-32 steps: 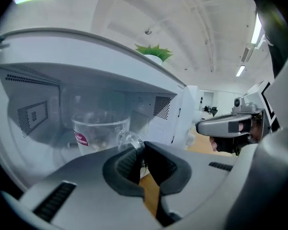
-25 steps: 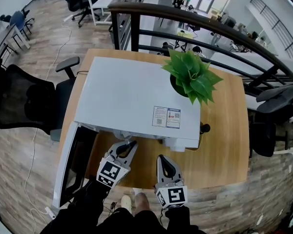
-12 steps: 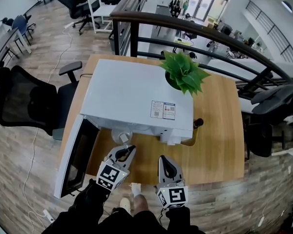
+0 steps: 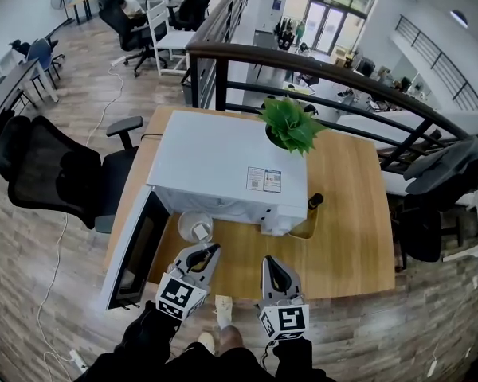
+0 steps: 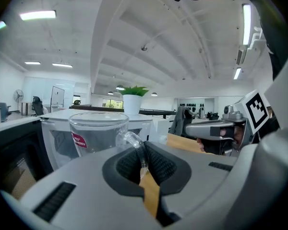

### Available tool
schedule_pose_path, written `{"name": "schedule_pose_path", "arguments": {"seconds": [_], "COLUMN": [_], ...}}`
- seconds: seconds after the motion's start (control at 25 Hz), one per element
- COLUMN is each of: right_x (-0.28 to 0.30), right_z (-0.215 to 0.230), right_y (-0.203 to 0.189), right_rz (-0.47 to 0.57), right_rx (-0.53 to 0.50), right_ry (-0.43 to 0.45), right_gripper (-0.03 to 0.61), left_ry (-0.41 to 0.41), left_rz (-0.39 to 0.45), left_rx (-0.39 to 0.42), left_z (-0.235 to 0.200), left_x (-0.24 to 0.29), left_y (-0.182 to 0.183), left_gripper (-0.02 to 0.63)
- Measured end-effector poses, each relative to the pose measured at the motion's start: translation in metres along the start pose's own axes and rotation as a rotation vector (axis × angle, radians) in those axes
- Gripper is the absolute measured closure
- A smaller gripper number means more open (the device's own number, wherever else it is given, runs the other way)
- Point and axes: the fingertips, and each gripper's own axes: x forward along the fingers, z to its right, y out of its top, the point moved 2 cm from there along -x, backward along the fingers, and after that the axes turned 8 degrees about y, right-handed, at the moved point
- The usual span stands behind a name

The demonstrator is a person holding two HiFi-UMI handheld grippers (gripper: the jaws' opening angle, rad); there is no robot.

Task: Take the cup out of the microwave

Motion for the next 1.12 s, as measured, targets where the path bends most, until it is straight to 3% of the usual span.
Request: {"name": "schedule_pose_path", "arguments": {"seconds": [0.56, 1.12], "right_x": [-0.066, -0.114], "right_z": [-0.045, -0.092], "right_y": [0.048, 0.043], "right_rz": [0.093, 0.103], "right_rx": [-0.063, -0.098], "right_ry": [-0.020, -0.009], "right_gripper": [0.563, 0.563], "left_ry": [0.050, 0.095], "left_rz": [0.117, 0.126], "left_rx": [0.053, 0.059], "left_z": [0.024, 0.040], "left_x": [-0.099, -0.184], "left_y": [0.053, 0.041], "left_gripper": [0.589, 0.589]}}
